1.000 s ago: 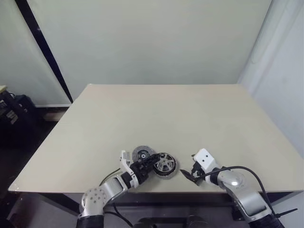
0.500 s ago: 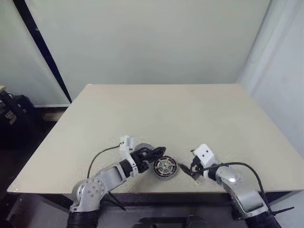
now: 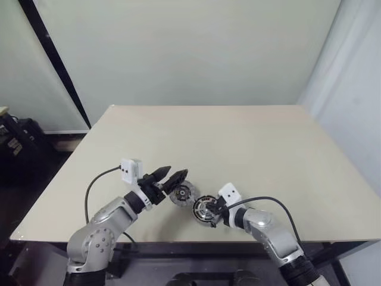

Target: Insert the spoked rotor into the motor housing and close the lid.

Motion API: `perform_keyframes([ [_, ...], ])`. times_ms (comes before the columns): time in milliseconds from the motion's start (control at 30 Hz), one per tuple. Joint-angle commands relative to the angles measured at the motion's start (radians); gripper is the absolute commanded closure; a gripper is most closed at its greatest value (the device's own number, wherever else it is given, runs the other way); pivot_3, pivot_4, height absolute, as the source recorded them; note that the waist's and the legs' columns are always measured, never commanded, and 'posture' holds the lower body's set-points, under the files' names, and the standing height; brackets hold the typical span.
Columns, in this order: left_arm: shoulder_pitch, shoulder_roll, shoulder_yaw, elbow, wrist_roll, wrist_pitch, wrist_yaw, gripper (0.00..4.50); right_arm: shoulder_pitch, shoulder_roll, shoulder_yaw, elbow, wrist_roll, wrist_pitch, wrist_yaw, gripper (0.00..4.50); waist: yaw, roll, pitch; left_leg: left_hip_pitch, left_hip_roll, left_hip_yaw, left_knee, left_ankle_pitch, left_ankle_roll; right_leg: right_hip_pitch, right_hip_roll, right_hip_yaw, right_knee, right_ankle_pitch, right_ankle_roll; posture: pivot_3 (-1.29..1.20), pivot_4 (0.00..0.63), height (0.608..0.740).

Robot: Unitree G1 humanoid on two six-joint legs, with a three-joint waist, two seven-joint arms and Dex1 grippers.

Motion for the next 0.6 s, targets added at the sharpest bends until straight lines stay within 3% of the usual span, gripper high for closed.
perform_keyframes([
  [33, 0.006, 0.009, 0.014, -0.056, -0.005, -0.019, -0.015, 0.05, 0.001, -0.01, 0.009, 0.028, -0.031, -0.03, -0.007, 4.46, 0.0, 0.0, 0.0, 0.0, 0.0, 0.0, 0.0, 0.0, 0.0, 0.0, 0.0, 0.0, 0.0, 0.0, 0.0, 0.0, 0.0, 0.74],
  [100, 0.014, 0.014, 0.015, -0.056, 0.0, -0.022, -0.021, 0.05, -0.006, -0.016, -0.006, -0.005, -0.02, -0.029, 0.002, 4.46, 0.0, 0.0, 0.0, 0.0, 0.001, 0.0, 0.0, 0.0, 0.0, 0.0, 0.001, 0.0, 0.001, 0.0, 0.0, 0.0, 0.0, 0.74],
  [200, 0.025, 0.048, 0.011, -0.061, 0.007, -0.012, -0.05, 0.05, -0.037, -0.067, 0.0, -0.102, 0.002, 0.037, 0.074, 3.89, 0.0, 0.001, 0.0, 0.0, 0.001, 0.0, 0.001, 0.0, 0.0, 0.0, 0.001, 0.0, 0.001, 0.0, 0.0, 0.0, 0.0, 0.74],
  [367, 0.036, 0.144, -0.018, -0.075, 0.037, 0.009, -0.111, 0.05, -0.108, -0.174, 0.022, -0.246, -0.013, 0.142, 0.155, 2.17, -0.001, 0.002, 0.002, -0.001, 0.001, 0.0, 0.001, 0.0, 0.0, -0.001, 0.001, 0.0, 0.001, 0.0, 0.0, 0.0, 0.0, 0.74],
  [467, 0.031, 0.162, -0.022, -0.075, 0.051, 0.005, -0.12, 0.69, -0.15, -0.256, 0.064, -0.306, -0.025, 0.206, 0.219, 1.07, -0.001, 0.002, 0.002, -0.001, 0.001, 0.0, 0.0, 0.0, 0.0, -0.001, 0.001, -0.001, 0.001, 0.0, 0.0, 0.0, 0.0, 0.74],
  [533, 0.031, 0.18, -0.027, -0.082, 0.053, 0.018, -0.134, 1.38, -0.175, -0.311, 0.102, -0.34, -0.034, 0.228, 0.267, 0.35, 0.001, 0.002, 0.002, -0.001, 0.001, 0.0, 0.0, 0.0, 0.0, -0.001, 0.0, -0.001, 0.0, 0.0, 0.0, 0.0, 0.0, 0.74],
  [600, 0.036, 0.218, -0.047, -0.09, 0.066, 0.036, -0.16, 2.08, -0.203, -0.364, 0.152, -0.363, -0.057, 0.231, 0.312, 0.33, 0.001, 0.002, 0.002, -0.002, 0.001, -0.001, 0.0, 0.0, 0.0, -0.001, 0.0, -0.002, 0.0, 0.0, 0.0, 0.0, 0.0, 0.74],
])
